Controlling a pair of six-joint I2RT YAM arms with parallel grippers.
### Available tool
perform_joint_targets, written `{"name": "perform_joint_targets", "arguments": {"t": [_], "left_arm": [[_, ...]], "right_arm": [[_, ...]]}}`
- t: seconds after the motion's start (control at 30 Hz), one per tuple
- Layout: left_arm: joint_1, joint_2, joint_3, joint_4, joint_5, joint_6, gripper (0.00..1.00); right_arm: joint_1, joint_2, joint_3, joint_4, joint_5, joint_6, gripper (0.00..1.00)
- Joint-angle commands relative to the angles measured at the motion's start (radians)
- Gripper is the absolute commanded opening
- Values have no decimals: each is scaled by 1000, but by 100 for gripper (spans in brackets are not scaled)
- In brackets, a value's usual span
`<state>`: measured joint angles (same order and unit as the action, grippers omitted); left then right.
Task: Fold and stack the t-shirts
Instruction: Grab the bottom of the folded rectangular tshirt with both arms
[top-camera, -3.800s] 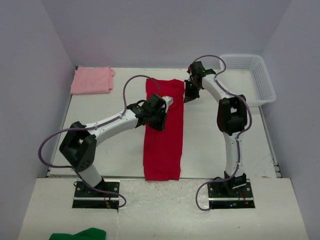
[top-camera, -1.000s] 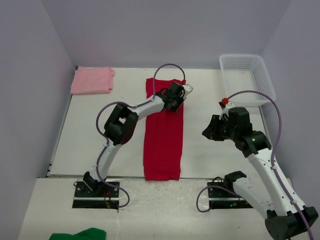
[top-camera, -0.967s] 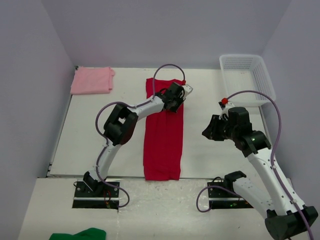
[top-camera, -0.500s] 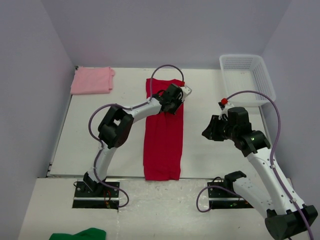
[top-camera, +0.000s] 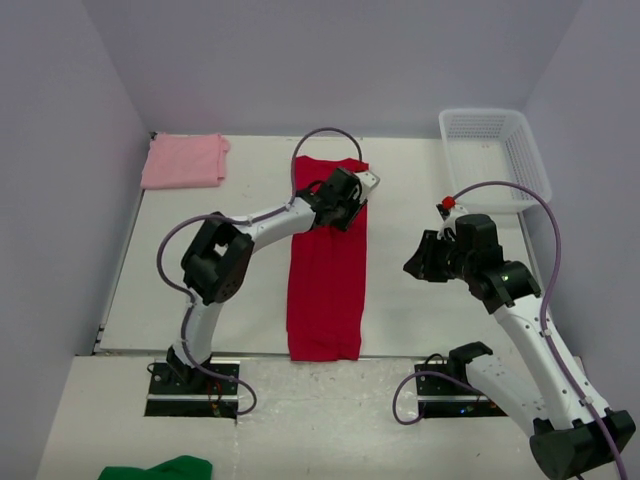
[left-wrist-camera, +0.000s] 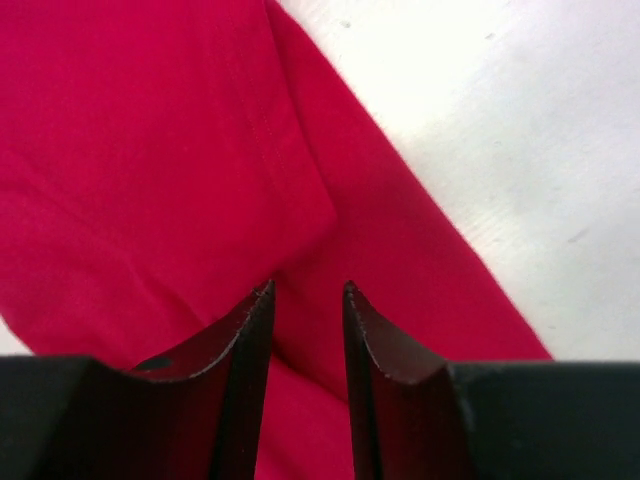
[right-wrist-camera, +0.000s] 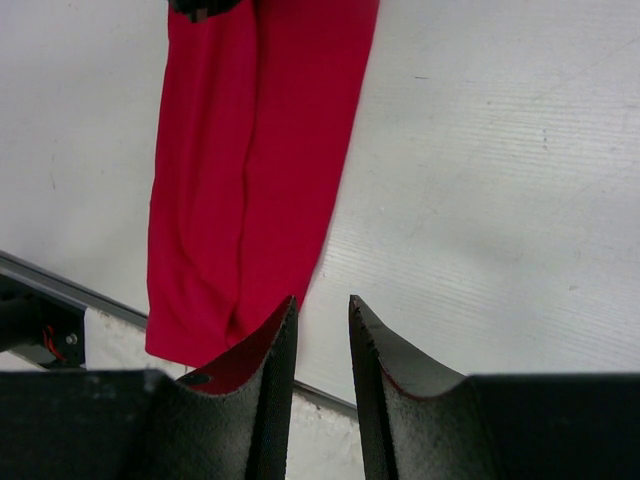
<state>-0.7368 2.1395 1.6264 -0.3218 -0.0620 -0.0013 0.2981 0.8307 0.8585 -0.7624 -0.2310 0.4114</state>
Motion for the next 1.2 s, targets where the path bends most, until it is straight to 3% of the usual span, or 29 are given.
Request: {"name": "perform_joint_targets", "arguments": {"t": [0.0, 0.13, 0.27, 0.3, 0.37, 0.4, 0.53, 0.73, 1.17], "left_arm": [[-18, -165, 1, 12, -12, -84, 35], [-18, -306, -74, -11, -21, -239, 35], [-16, -502, -157, -151, -156, -426, 30], [-16, -535, -175, -167, -160, -439, 25], [-10, -593, -203, -213, -139, -454, 4], [-10, -607, -241, -220, -92, -459, 0], [-10, -674, -410, -87, 91, -444, 0], [-9, -552, -516, 13, 261, -459, 0], [-6, -392, -591, 161, 335, -480, 0]], "right_arm": [[1, -10, -7, 26, -25, 10, 29], [1, -10, -13, 29, -13, 21, 29], [16, 7, -12, 25, -53, 56, 31], [25, 5, -19, 28, -60, 70, 28], [77, -2, -62, 69, -67, 110, 5], [97, -2, -76, 80, -42, 128, 0], [278, 63, -127, 150, 10, 217, 0], [481, 253, -96, 178, 137, 299, 0], [547, 297, -157, 247, 136, 353, 0]]}}
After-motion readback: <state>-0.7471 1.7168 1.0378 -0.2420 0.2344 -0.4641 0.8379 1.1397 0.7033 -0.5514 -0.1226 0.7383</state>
